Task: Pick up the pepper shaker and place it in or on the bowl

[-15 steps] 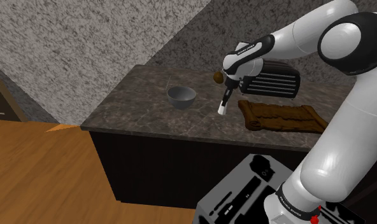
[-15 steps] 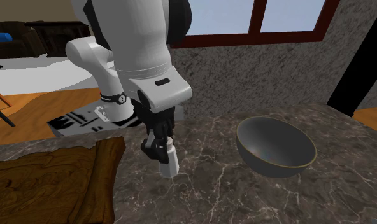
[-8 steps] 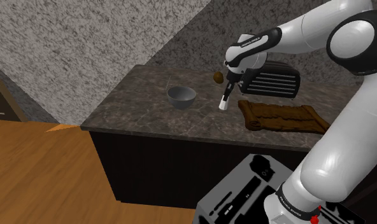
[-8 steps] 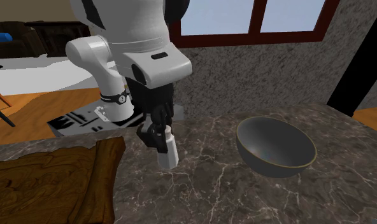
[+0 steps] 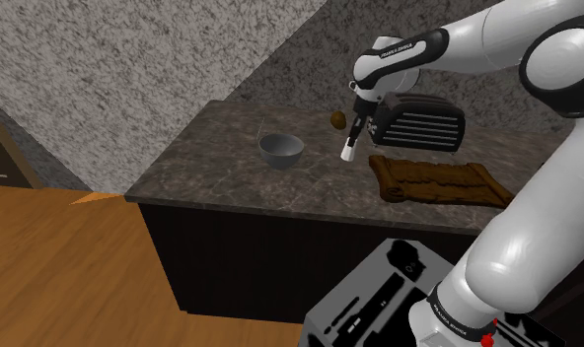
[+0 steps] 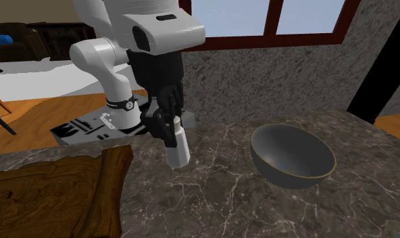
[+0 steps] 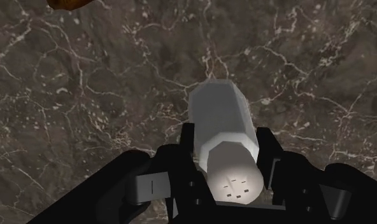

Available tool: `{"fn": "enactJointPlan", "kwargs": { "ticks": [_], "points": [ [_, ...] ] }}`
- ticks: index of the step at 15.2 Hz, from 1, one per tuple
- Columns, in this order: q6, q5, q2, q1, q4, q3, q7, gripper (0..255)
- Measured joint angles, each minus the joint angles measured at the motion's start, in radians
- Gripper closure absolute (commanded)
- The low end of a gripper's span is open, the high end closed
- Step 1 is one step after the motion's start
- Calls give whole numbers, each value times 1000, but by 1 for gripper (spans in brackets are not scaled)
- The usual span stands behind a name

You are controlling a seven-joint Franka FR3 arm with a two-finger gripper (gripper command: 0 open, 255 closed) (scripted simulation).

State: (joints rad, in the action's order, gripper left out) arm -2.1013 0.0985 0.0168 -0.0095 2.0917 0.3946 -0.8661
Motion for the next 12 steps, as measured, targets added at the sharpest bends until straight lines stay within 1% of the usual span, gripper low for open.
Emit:
{"fn": "enactJointPlan", "kwargs": {
  "ticks": [12],
  "points": [
    [154,-26,47,1,-112,-3,28,255]
  ]
}}
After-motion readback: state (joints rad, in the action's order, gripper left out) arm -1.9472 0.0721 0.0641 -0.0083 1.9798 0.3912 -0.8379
